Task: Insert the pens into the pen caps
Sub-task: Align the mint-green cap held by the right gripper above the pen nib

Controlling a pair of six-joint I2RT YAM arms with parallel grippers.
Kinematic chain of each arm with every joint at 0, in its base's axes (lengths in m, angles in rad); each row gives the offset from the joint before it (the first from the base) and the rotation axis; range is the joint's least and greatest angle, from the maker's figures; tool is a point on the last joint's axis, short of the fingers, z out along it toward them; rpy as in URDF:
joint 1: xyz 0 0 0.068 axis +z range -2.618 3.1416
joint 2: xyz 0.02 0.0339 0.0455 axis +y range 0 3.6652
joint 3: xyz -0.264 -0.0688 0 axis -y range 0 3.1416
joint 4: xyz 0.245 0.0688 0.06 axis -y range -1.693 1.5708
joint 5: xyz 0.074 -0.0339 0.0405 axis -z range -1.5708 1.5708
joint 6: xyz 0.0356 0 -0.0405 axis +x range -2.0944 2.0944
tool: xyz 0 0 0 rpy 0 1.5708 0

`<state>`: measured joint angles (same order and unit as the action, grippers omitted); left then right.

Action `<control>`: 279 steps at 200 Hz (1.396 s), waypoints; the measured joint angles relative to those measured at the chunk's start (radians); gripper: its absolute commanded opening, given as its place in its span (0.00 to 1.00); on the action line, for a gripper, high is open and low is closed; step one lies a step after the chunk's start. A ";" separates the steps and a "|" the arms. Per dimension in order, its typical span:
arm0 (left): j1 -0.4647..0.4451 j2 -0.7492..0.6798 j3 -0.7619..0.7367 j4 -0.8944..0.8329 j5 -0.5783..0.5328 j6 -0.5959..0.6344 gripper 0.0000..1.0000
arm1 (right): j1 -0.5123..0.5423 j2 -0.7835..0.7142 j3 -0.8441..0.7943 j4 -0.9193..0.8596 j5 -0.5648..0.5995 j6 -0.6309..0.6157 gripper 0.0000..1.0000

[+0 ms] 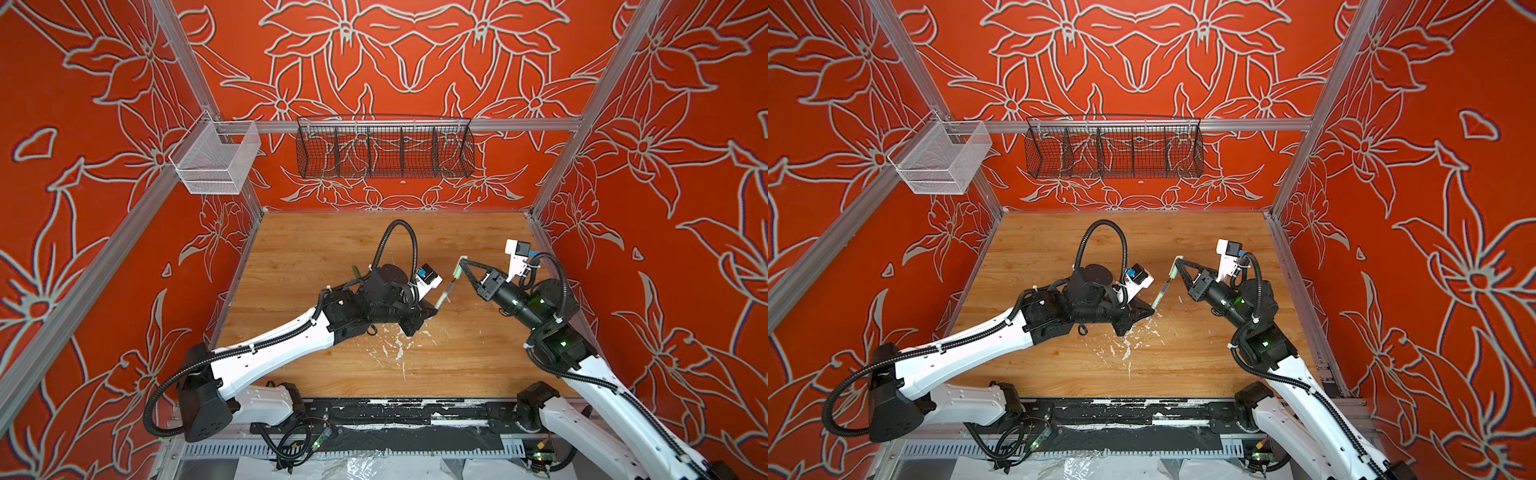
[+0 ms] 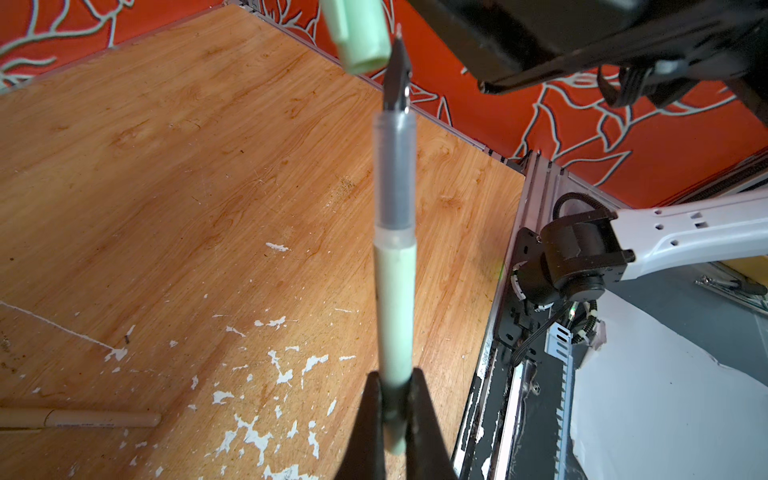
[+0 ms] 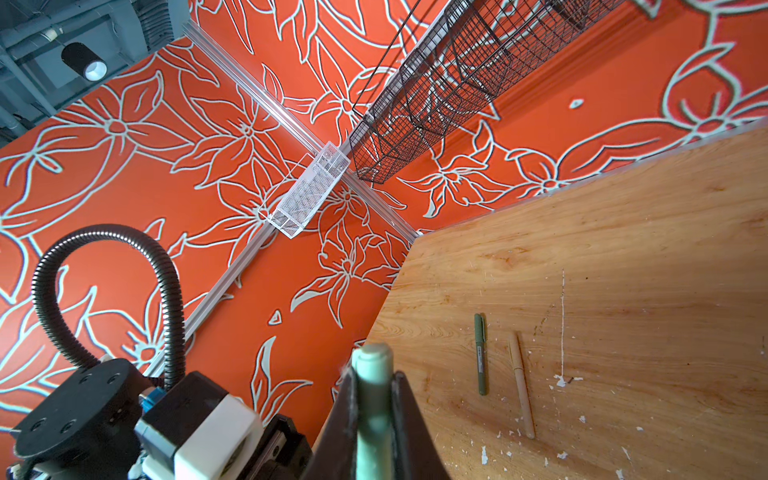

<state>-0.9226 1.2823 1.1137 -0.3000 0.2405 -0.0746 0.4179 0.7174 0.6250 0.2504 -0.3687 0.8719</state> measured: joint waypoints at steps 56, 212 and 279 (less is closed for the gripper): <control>0.000 0.000 0.000 0.000 -0.003 0.000 0.00 | 0.000 0.000 -0.011 0.032 -0.013 0.017 0.00; 0.000 0.000 0.000 0.003 -0.004 0.000 0.00 | 0.000 -0.011 -0.014 0.032 -0.025 0.039 0.00; 0.000 0.000 0.002 0.003 -0.007 0.005 0.00 | 0.007 0.006 -0.016 0.052 -0.040 0.058 0.00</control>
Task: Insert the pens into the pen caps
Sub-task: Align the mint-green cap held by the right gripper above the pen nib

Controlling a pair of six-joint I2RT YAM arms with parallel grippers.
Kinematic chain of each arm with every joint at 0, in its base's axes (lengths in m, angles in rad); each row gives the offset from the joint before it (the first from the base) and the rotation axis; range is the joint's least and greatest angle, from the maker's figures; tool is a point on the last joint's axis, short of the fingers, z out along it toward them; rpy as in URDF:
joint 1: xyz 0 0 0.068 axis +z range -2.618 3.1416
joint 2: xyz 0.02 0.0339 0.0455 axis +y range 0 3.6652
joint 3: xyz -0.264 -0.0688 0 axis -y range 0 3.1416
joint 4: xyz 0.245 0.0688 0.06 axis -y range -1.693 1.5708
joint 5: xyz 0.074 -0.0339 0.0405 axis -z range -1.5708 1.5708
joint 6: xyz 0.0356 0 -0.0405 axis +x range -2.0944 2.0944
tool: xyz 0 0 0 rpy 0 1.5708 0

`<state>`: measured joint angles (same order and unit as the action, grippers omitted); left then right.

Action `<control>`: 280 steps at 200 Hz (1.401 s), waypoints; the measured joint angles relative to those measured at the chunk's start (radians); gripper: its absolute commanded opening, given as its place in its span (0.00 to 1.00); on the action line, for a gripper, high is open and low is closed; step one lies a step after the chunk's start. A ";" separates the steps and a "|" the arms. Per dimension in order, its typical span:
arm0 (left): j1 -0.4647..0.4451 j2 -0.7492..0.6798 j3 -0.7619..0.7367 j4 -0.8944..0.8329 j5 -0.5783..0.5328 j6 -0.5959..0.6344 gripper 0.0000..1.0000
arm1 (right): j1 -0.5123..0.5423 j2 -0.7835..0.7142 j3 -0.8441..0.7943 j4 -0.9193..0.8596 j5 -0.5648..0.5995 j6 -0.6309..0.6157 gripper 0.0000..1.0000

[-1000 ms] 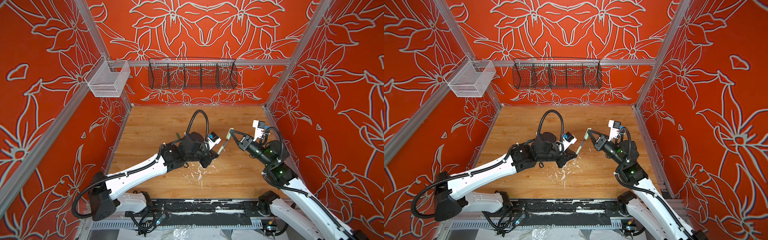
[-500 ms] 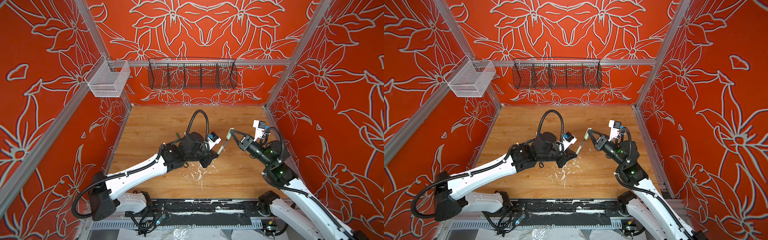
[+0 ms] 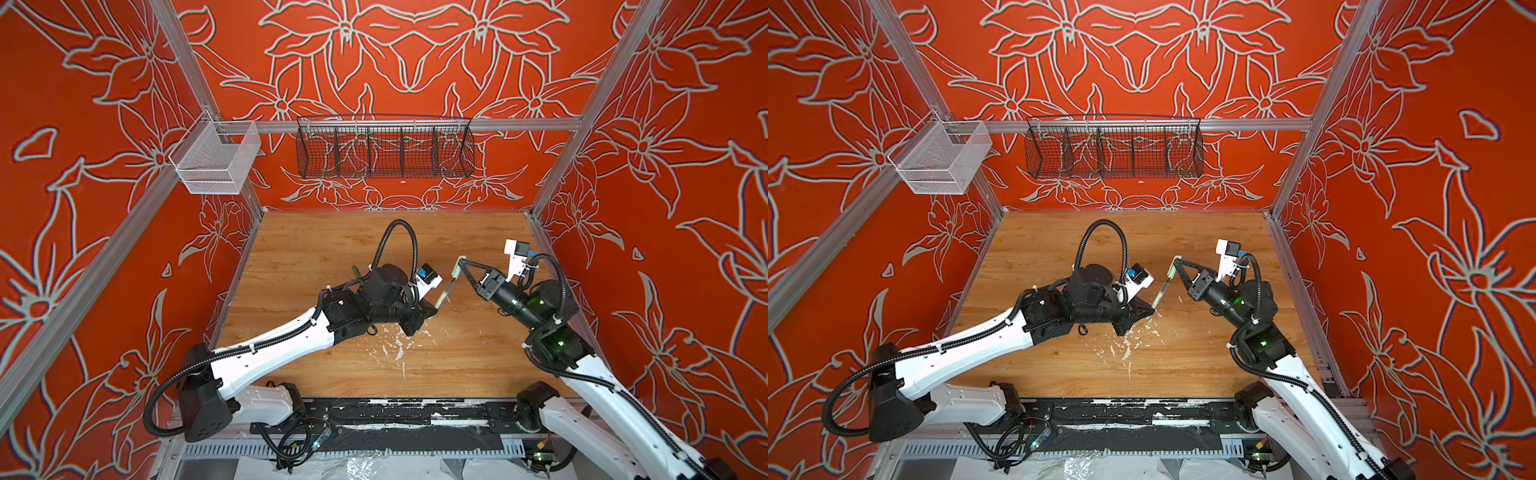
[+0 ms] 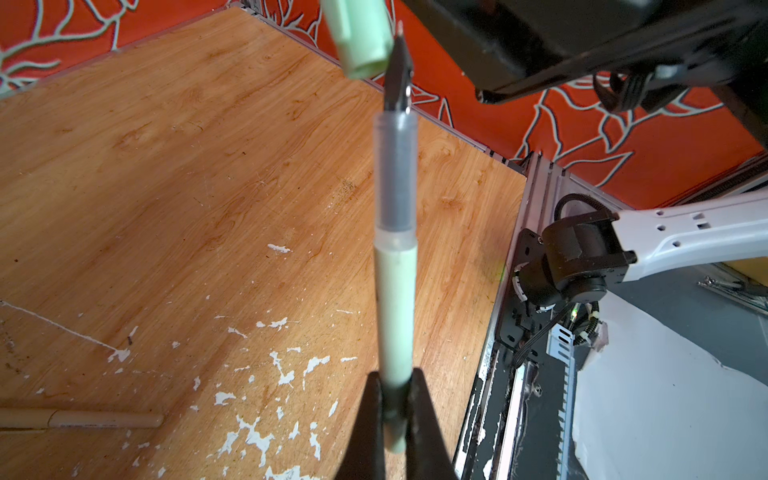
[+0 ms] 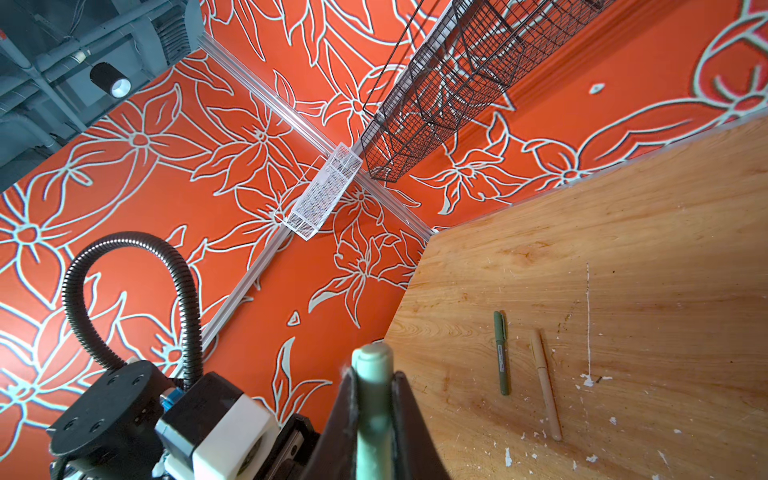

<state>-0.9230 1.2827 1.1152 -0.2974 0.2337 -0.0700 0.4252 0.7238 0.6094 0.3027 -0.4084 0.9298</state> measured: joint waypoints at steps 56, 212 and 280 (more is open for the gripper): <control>0.000 0.001 0.025 0.001 -0.016 0.003 0.00 | 0.012 -0.003 -0.005 -0.007 -0.001 -0.001 0.00; 0.000 0.003 0.027 0.000 -0.019 -0.001 0.00 | 0.014 -0.011 0.108 -0.085 0.051 -0.101 0.00; 0.000 0.003 0.027 0.000 -0.019 -0.001 0.00 | 0.014 -0.012 0.106 -0.084 0.048 -0.102 0.00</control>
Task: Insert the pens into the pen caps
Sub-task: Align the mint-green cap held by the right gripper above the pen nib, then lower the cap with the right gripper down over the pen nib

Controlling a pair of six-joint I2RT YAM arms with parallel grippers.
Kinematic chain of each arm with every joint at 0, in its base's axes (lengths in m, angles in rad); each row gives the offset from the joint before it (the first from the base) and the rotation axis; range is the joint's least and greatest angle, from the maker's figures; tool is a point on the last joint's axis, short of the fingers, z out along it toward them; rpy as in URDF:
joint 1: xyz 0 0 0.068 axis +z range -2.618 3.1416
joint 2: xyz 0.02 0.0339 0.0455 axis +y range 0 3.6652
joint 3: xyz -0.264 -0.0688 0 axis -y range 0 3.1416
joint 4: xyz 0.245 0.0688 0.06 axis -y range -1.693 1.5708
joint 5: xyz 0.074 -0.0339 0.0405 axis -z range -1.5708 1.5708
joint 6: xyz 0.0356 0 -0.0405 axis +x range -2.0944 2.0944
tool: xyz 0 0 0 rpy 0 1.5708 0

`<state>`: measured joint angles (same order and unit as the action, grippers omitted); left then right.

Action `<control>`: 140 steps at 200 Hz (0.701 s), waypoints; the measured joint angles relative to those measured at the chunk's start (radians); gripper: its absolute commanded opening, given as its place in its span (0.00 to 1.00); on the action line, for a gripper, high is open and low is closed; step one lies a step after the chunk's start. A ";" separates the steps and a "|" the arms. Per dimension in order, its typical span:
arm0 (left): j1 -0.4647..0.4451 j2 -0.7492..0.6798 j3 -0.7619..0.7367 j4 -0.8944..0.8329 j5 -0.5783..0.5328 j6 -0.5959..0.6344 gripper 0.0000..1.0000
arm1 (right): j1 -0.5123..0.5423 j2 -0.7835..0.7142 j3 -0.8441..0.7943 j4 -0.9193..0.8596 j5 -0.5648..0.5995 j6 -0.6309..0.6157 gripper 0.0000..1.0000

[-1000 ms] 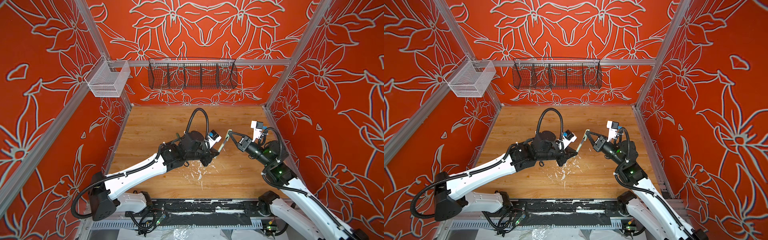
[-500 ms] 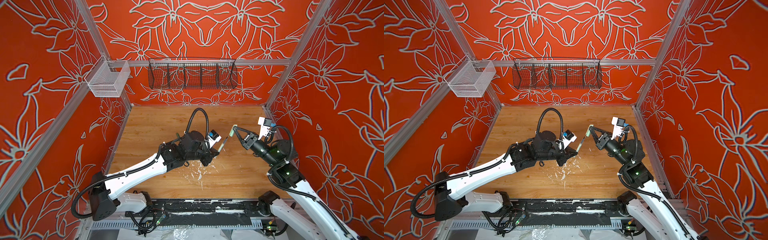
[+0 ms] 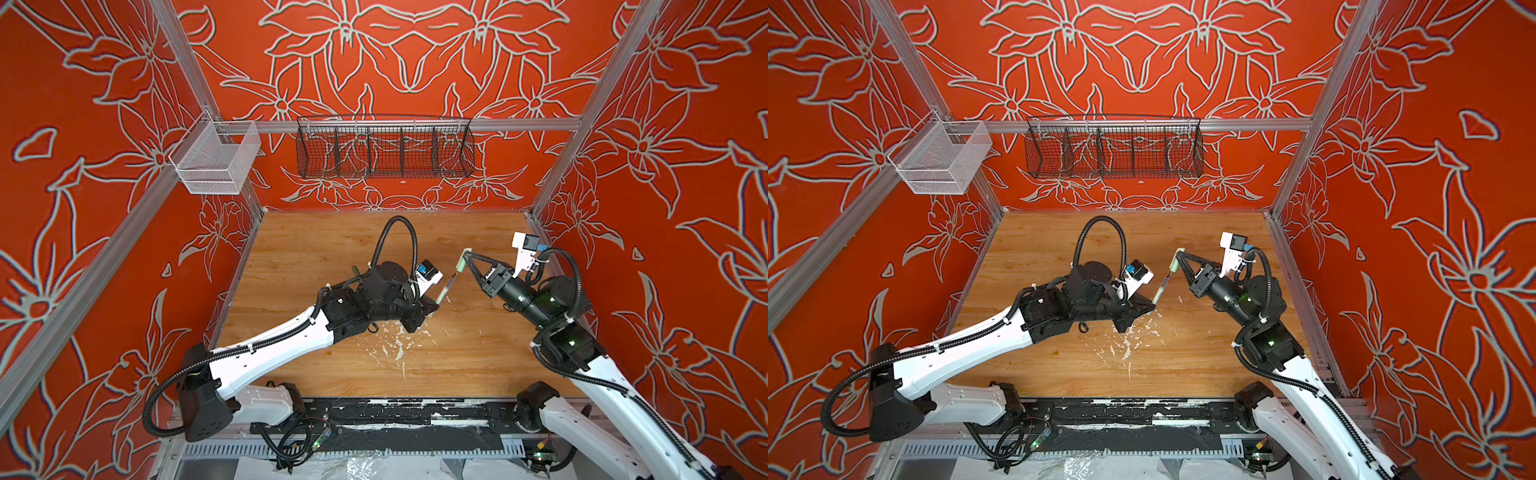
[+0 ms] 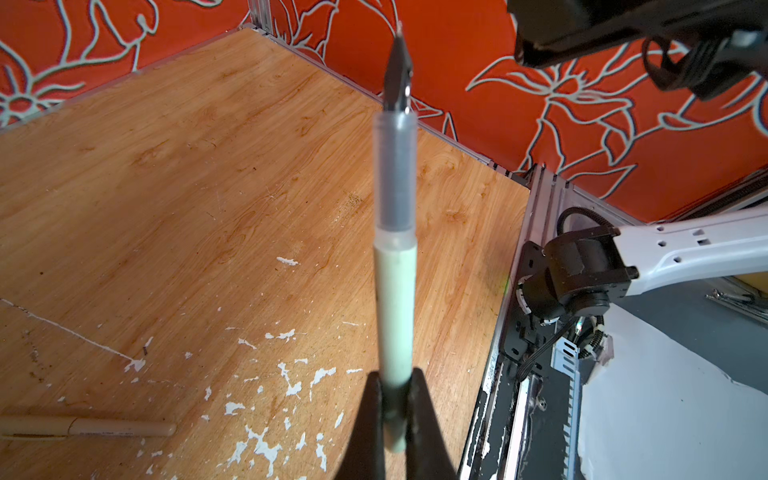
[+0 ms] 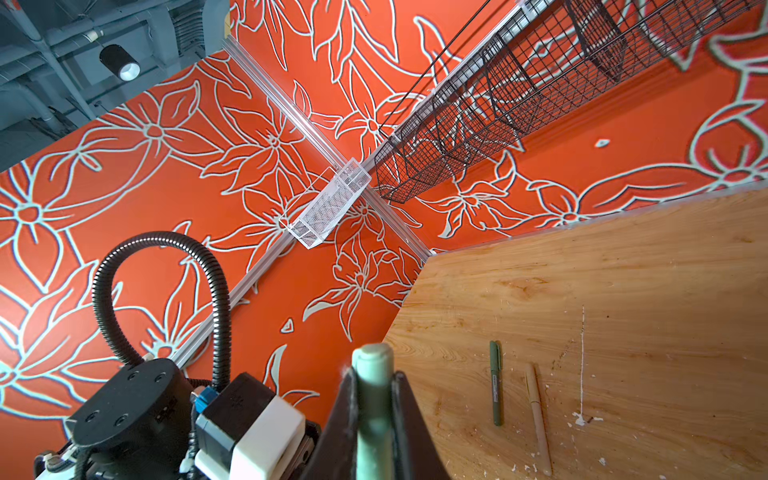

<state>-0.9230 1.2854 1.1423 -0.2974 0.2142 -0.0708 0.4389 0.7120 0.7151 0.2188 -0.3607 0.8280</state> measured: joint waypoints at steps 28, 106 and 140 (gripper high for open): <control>0.000 0.000 0.000 0.000 0.000 0.000 0.00 | 0.000 -0.005 -0.012 0.000 -0.006 0.001 0.00; 0.000 0.000 0.000 -0.003 -0.007 0.000 0.00 | 0.000 -0.014 -0.042 0.001 -0.005 0.007 0.00; 0.000 0.000 0.000 -0.003 -0.007 0.000 0.00 | 0.000 -0.005 -0.045 0.018 0.009 0.006 0.00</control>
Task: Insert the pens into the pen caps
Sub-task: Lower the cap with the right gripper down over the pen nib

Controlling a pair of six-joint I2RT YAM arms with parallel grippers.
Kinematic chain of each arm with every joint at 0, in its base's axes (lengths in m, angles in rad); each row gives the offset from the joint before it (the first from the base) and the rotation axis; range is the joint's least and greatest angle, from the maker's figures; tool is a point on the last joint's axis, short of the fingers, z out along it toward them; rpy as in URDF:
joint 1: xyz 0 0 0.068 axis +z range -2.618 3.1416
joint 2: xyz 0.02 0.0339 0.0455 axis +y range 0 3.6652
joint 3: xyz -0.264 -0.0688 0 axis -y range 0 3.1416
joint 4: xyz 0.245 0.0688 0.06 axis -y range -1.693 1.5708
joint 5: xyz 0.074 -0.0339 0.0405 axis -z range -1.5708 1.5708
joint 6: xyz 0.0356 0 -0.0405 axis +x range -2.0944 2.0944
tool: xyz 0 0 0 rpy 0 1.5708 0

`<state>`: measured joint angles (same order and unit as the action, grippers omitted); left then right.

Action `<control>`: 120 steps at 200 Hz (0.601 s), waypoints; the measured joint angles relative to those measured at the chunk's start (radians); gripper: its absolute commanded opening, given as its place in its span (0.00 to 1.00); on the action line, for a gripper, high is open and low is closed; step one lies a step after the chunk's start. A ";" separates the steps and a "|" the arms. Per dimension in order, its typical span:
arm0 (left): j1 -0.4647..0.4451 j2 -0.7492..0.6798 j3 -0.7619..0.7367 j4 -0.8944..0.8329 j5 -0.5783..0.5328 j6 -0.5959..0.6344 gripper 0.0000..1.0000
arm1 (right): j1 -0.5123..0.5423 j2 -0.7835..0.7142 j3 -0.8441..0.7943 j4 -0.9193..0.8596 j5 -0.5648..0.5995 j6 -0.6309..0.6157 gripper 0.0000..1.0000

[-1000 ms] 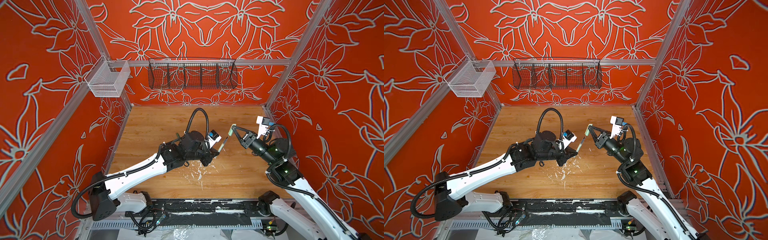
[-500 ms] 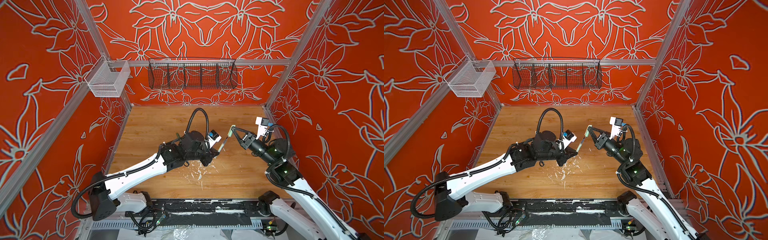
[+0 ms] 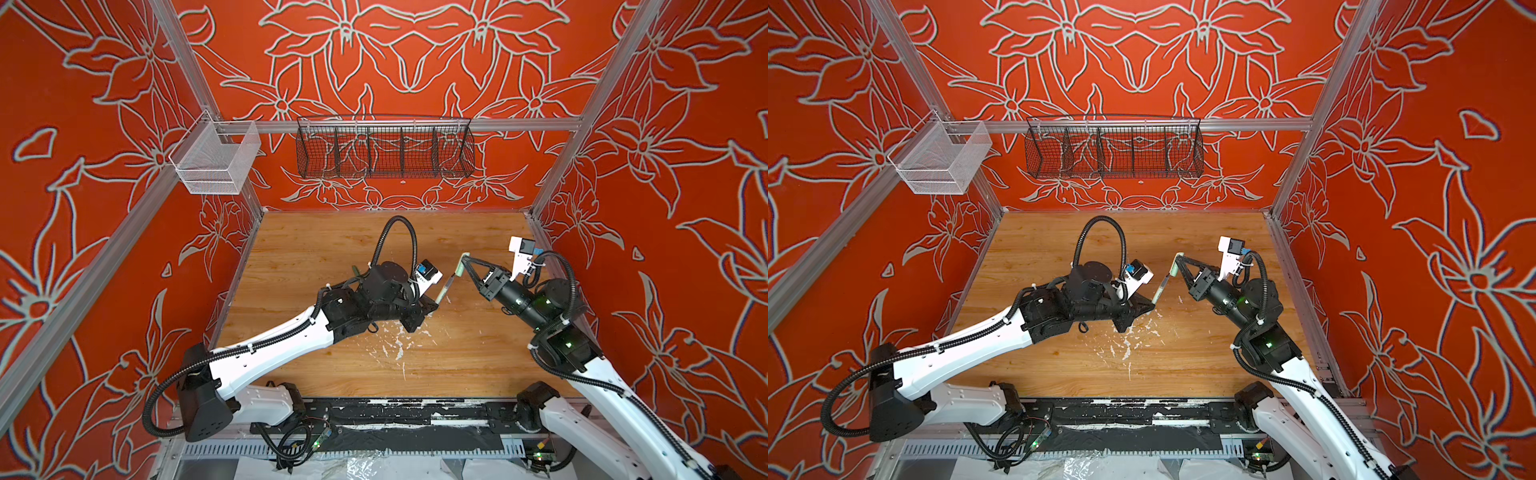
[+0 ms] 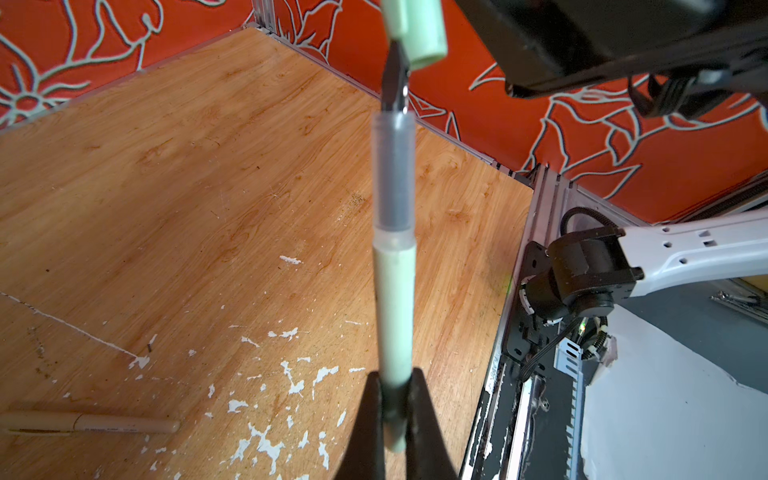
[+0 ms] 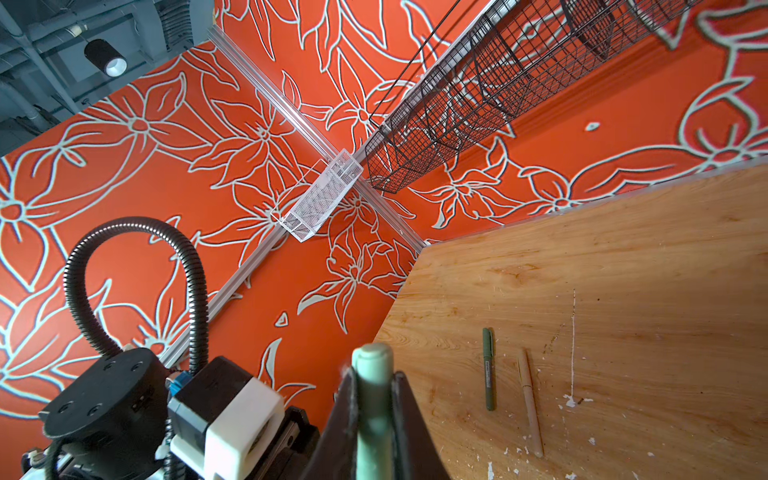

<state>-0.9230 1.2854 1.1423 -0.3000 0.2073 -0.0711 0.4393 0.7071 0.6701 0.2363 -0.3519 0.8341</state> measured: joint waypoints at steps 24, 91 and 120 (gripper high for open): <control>0.000 0.000 0.000 0.003 0.004 0.000 0.00 | 0.000 0.018 -0.005 0.038 0.012 0.000 0.00; 0.000 0.000 0.000 0.002 0.007 0.000 0.00 | 0.000 0.050 -0.006 0.098 0.014 0.001 0.00; 0.000 0.000 0.000 0.002 0.007 0.000 0.00 | 0.000 0.037 -0.006 0.083 0.015 -0.006 0.00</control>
<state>-0.9230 1.2854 1.1423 -0.2977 0.2142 -0.0708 0.4393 0.7437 0.6643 0.3191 -0.3367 0.8284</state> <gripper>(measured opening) 0.060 0.149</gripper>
